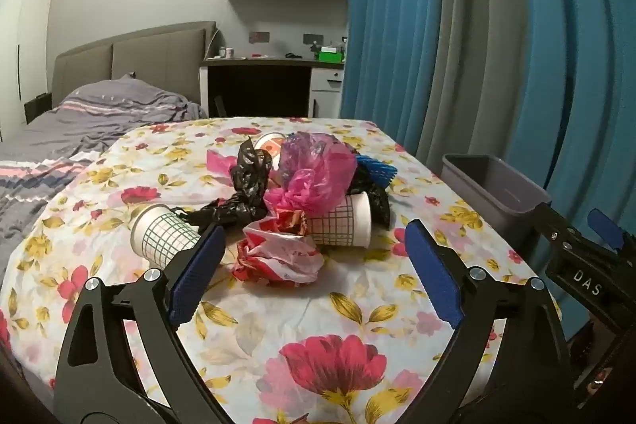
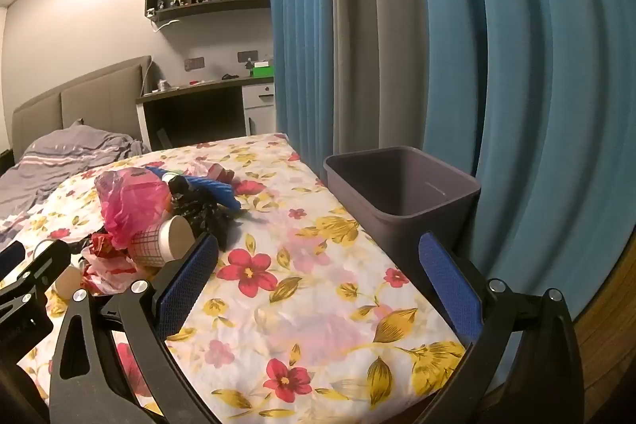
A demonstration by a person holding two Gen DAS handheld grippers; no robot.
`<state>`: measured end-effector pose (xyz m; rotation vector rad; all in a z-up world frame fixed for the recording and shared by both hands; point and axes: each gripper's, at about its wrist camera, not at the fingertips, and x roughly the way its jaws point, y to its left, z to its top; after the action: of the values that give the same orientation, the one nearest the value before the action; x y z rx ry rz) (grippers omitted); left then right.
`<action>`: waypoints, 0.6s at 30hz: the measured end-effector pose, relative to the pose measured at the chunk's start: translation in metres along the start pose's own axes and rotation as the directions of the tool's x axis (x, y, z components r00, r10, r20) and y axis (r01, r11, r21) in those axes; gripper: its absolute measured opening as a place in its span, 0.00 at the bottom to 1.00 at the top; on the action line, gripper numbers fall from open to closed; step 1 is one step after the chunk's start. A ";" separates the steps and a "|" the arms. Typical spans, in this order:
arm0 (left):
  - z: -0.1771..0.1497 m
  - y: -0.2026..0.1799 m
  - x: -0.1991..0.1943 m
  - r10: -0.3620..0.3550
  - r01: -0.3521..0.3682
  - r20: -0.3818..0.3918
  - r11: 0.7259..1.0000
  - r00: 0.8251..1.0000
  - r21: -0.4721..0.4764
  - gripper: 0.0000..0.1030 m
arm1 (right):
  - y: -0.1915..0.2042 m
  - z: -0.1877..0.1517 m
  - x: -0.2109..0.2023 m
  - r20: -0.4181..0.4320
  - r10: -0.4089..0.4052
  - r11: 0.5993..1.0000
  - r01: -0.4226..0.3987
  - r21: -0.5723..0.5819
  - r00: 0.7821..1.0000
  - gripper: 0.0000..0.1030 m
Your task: Collect trash
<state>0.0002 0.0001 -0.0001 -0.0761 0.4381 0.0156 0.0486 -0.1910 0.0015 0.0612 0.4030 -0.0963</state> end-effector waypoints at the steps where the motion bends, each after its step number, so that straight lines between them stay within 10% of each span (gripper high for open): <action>1: 0.000 0.000 0.000 0.000 0.000 0.000 1.000 1.000 0.000 0.88 | 0.000 0.000 0.000 -0.005 -0.002 1.000 0.002 -0.001 1.000 0.95; 18: 0.000 0.000 0.000 0.001 -0.001 0.004 1.000 1.000 0.004 0.88 | -0.001 0.002 -0.001 -0.004 -0.002 1.000 0.002 0.002 1.000 0.95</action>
<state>0.0001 -0.0002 0.0000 -0.0720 0.4337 0.0159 0.0483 -0.1925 0.0033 0.0631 0.4070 -0.0990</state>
